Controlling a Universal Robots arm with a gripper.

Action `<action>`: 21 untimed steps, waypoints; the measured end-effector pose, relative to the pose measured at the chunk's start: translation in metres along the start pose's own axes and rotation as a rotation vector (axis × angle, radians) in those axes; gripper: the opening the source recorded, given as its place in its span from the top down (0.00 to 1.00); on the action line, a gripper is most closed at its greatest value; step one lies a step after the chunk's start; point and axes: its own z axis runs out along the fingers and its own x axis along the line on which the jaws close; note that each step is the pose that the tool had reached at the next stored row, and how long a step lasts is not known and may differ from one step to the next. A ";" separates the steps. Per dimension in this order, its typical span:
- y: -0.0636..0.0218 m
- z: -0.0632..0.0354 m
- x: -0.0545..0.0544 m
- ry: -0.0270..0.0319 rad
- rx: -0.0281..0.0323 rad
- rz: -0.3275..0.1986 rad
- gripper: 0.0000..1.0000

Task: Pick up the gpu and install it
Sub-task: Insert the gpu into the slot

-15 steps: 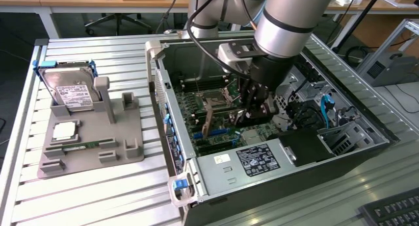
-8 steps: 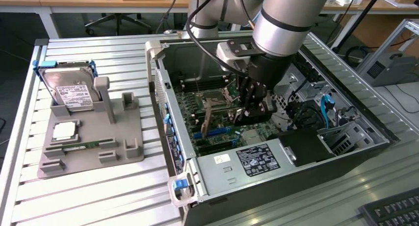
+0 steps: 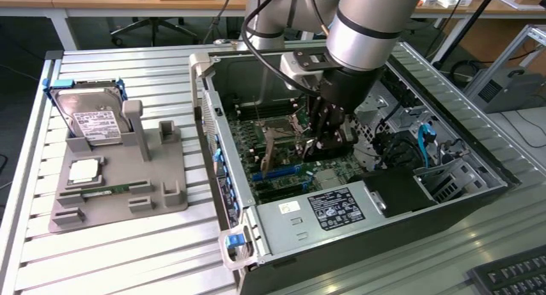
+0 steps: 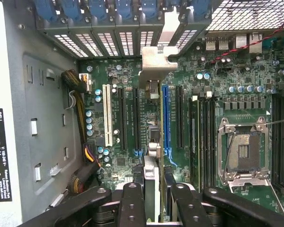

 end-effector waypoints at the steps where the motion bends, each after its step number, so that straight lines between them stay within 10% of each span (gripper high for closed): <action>1: 0.0001 0.0001 -0.001 0.0002 0.0000 0.000 0.73; 21: 0.0052 0.0049 -0.016 0.0038 0.0001 0.000 0.73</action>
